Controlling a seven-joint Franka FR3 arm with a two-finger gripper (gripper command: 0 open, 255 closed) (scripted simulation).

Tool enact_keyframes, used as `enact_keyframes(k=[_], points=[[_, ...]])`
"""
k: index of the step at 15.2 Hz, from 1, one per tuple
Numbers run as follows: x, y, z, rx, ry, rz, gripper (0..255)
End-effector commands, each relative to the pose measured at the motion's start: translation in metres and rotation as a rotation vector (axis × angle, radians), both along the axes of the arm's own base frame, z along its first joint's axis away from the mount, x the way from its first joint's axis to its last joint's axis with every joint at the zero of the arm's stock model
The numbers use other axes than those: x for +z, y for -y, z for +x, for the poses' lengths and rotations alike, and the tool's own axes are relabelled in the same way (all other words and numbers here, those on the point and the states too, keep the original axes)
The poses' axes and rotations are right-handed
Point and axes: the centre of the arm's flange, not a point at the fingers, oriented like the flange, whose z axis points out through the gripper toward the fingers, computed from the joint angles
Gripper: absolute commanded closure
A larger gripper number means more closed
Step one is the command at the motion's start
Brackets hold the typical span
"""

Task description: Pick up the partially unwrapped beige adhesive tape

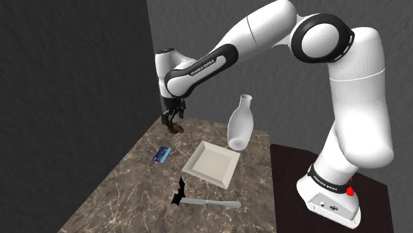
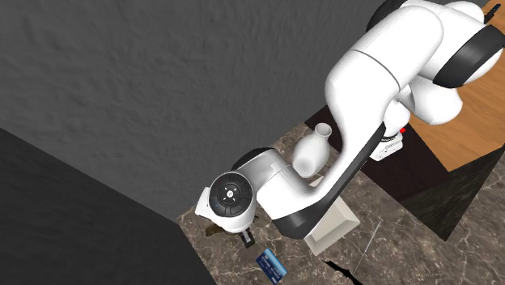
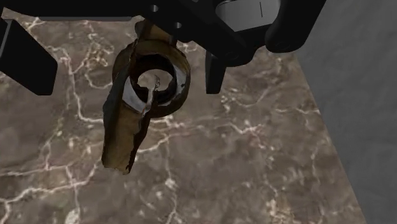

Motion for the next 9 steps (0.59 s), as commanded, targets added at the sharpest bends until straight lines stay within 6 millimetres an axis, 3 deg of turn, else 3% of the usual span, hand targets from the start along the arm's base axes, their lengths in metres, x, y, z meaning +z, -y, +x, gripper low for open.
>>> enact_keyframes(k=[1,2,3,9], points=[[-0.0076,0.0003,-0.0002,0.000,0.001,0.000,0],[-0.0076,0.0003,-0.0002,0.000,0.001,0.000,0],[-0.0080,0.0004,-0.0004,0.000,0.001,0.000,255],[-0.0080,0.0008,-0.0003,0.000,0.001,0.000,255]])
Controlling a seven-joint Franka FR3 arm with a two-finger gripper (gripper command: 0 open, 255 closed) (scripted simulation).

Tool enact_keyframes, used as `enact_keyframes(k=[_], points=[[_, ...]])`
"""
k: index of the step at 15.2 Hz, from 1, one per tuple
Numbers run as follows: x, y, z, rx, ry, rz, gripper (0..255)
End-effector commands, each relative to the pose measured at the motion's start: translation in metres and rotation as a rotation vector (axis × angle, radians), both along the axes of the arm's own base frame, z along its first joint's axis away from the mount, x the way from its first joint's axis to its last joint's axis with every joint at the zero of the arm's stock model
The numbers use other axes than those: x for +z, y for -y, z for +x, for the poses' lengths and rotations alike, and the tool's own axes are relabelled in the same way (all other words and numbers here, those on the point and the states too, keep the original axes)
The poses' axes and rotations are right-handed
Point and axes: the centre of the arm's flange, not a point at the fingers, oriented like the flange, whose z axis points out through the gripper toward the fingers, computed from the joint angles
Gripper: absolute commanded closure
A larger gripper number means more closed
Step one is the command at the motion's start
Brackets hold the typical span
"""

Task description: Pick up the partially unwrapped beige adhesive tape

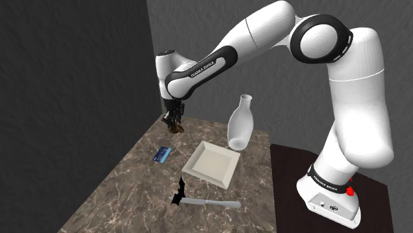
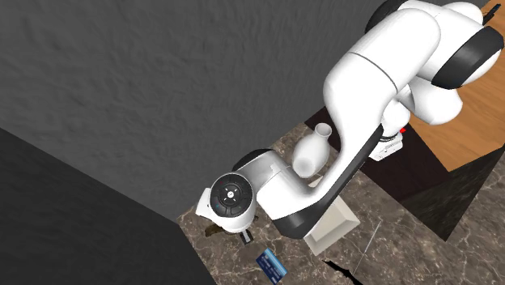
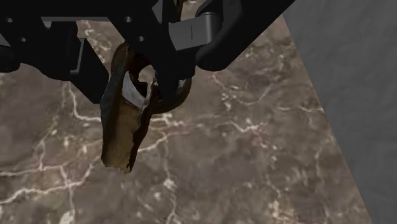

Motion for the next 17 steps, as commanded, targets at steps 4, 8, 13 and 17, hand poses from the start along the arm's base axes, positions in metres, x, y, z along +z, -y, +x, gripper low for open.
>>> enact_keyframes(k=[4,8,13,17], points=[[0.004,0.000,0.000,0.000,-0.003,-0.001,255],[0.025,0.000,0.000,0.000,-0.003,-0.001,255],[0.052,0.000,0.000,0.000,-0.003,-0.001,255],[0.073,0.000,0.000,0.000,-0.003,-0.001,255]])
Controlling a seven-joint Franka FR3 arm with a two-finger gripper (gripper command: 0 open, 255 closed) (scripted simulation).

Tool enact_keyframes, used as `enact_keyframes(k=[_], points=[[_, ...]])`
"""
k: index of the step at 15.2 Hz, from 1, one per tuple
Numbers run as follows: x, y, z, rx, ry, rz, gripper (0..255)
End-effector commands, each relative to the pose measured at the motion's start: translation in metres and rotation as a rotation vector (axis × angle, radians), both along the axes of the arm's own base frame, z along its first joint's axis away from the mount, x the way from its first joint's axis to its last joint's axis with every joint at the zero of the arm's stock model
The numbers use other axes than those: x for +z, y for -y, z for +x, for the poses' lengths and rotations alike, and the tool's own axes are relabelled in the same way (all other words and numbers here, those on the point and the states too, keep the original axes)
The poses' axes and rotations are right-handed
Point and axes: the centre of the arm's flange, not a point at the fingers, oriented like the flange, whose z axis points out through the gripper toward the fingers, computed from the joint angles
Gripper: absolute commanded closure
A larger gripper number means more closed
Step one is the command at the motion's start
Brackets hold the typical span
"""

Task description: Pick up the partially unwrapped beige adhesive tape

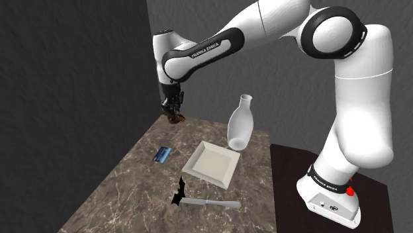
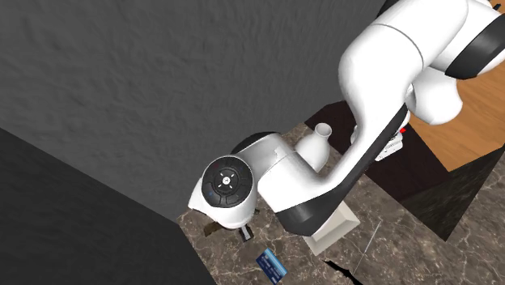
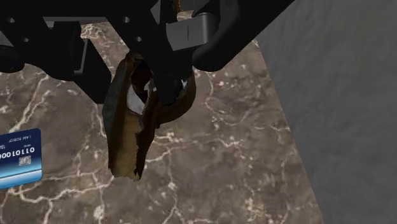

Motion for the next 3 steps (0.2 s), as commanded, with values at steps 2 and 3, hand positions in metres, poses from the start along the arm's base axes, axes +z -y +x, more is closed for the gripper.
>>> enact_keyframes(k=[2,3], points=[[0.0124,0.0000,0.0003,0.000,0.000,0.000,255],[0.0124,0.0000,0.0004,0.000,0.000,0.000,255]])
